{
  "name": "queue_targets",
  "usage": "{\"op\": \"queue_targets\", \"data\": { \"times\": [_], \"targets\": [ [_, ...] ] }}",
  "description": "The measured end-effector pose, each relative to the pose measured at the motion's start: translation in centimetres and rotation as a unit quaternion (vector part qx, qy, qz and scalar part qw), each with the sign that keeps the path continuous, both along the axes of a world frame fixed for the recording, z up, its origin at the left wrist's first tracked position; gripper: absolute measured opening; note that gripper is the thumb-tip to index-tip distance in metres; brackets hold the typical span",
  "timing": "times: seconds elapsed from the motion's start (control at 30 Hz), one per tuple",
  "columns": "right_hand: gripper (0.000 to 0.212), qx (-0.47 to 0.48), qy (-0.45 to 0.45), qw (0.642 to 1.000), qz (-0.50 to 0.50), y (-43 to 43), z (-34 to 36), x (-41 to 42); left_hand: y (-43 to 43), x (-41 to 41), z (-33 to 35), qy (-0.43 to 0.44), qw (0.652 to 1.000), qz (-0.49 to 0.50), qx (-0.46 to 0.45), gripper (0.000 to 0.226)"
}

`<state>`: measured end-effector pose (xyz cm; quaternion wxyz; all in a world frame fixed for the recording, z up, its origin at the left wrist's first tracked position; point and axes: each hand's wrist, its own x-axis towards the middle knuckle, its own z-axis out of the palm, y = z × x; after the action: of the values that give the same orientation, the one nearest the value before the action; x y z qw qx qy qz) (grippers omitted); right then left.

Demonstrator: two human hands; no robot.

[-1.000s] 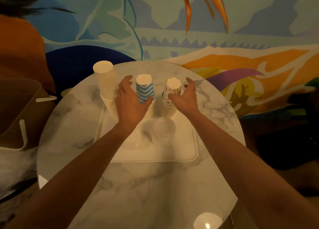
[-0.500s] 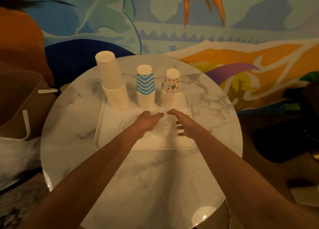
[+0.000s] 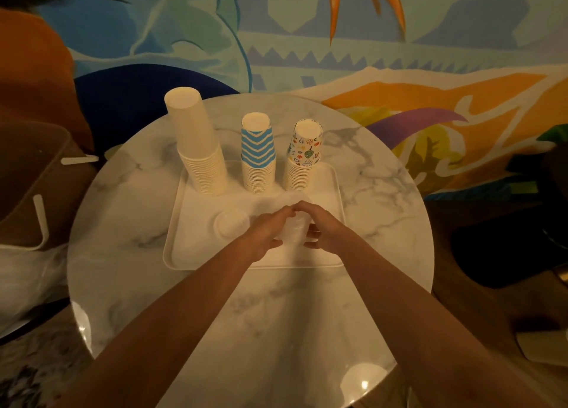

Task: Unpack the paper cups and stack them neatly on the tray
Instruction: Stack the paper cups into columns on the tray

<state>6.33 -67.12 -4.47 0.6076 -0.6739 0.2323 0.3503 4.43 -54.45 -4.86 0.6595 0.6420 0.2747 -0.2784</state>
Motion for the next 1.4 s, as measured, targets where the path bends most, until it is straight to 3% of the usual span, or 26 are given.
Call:
{"op": "queue_targets", "data": {
  "times": [0.13, 0.27, 0.43, 0.6, 0.77, 0.87, 0.93, 1.0, 1.03, 1.1, 1.17, 1.27, 1.4],
  "targets": [
    [0.021, 0.035, -0.012, 0.999, -0.012, -0.3, 0.2, 0.0, 0.3, 0.0, 0.1, -0.003, 0.999, 0.032, -0.023, 0.045],
    [0.031, 0.052, -0.038, 0.998, -0.005, -0.4, 0.9, 0.4, 0.7, 0.1, 0.7, -0.024, 0.998, 0.029, -0.042, 0.051],
    [0.025, 0.069, -0.068, 0.995, -0.003, -0.1, 2.3, 0.7, 1.4, 0.1, 1.7, -0.052, 0.997, 0.030, -0.046, 0.052],
    [0.012, 0.100, -0.099, 0.990, 0.006, 1.5, 4.1, 0.9, 3.1, 0.0, 3.3, -0.080, 0.994, 0.070, -0.010, 0.069],
    [0.009, 0.127, -0.108, 0.985, 0.037, 5.2, 5.2, 0.6, 6.1, -0.7, 4.7, -0.102, 0.986, 0.114, -0.073, 0.046],
    [0.016, 0.140, -0.097, 0.983, 0.066, 7.5, 5.1, 0.2, 8.0, -1.5, 4.9, -0.108, 0.979, 0.151, -0.082, 0.049],
    [0.032, 0.118, -0.100, 0.984, 0.087, 8.9, 4.5, 0.1, 9.3, -2.1, 4.7, -0.094, 0.979, 0.168, -0.067, 0.051],
    [0.052, 0.063, -0.128, 0.988, 0.057, 10.1, 3.4, 0.2, 10.8, -2.6, 4.6, -0.085, 0.977, 0.188, -0.061, 0.041],
    [0.051, 0.023, -0.151, 0.988, 0.033, 10.7, 2.8, 0.3, 11.5, -2.8, 4.6, -0.084, 0.974, 0.200, -0.065, 0.030],
    [0.043, -0.117, -0.232, 0.963, 0.074, 11.0, 1.3, 0.4, 13.0, -3.2, 4.4, -0.082, 0.971, 0.212, -0.072, 0.011],
    [0.057, -0.233, -0.292, 0.897, 0.236, 11.3, -0.1, 0.2, 14.2, -3.6, 4.2, -0.078, 0.972, 0.211, -0.073, 0.015],
    [0.084, -0.303, -0.331, 0.803, 0.392, 12.3, -1.3, -1.0, 15.5, -4.0, 3.8, -0.065, 0.972, 0.213, -0.069, 0.032],
    [0.078, -0.355, -0.353, 0.748, 0.436, 12.7, -2.5, -2.0, 16.0, -4.3, 2.9, -0.050, 0.977, 0.192, -0.077, 0.038]
  ]
}}
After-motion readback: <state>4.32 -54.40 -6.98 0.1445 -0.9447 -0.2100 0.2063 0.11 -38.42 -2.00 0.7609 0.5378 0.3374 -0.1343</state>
